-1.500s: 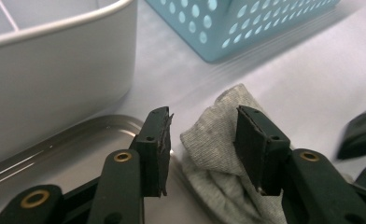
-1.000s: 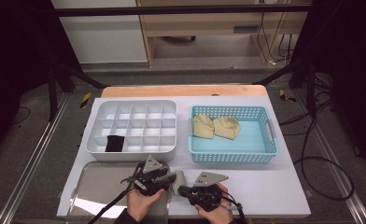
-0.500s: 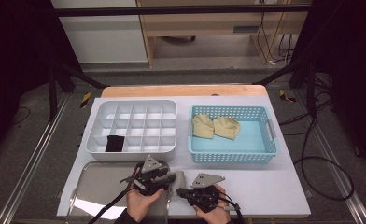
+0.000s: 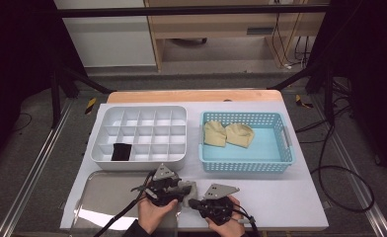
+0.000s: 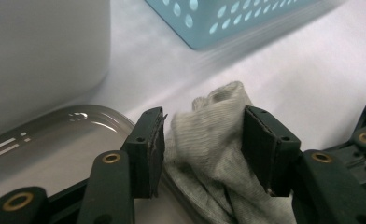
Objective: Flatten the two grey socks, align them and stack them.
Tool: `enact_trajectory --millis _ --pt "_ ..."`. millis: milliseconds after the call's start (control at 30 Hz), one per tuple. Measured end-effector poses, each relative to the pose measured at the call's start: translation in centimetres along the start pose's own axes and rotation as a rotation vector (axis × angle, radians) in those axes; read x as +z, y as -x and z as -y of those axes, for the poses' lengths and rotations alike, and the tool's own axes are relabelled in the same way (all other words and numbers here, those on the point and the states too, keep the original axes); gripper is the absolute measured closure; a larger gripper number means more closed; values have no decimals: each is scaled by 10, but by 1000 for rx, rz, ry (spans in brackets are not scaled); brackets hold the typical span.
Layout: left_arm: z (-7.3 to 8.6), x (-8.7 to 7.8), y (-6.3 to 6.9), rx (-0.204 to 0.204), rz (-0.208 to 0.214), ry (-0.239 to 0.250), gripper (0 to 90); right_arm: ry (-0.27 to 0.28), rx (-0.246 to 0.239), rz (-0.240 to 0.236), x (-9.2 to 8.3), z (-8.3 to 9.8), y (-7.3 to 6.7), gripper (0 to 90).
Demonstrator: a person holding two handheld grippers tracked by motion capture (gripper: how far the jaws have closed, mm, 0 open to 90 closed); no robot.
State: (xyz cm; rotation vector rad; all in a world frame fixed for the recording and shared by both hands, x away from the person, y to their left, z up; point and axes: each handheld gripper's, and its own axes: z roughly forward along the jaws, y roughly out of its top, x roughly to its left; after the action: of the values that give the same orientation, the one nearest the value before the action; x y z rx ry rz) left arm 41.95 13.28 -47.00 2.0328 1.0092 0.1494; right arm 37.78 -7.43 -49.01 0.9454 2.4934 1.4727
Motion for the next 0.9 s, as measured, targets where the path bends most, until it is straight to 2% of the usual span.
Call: enact_trajectory --millis 133,333,567,700,900 --pt "2 5 0 -10 34 -18 483 34 9 17 -15 -1 4 875" --pt "2 10 0 -23 65 -50 486 103 57 102 -48 2 25 841" --pt "1 11 -1 -54 78 -68 511 106 94 173 -67 12 44 802" --pt "1 11 -1 -76 92 -73 562 104 116 200 -75 17 53 773" --pt "0 9 1 -68 77 -67 653 105 145 241 -84 25 65 742"
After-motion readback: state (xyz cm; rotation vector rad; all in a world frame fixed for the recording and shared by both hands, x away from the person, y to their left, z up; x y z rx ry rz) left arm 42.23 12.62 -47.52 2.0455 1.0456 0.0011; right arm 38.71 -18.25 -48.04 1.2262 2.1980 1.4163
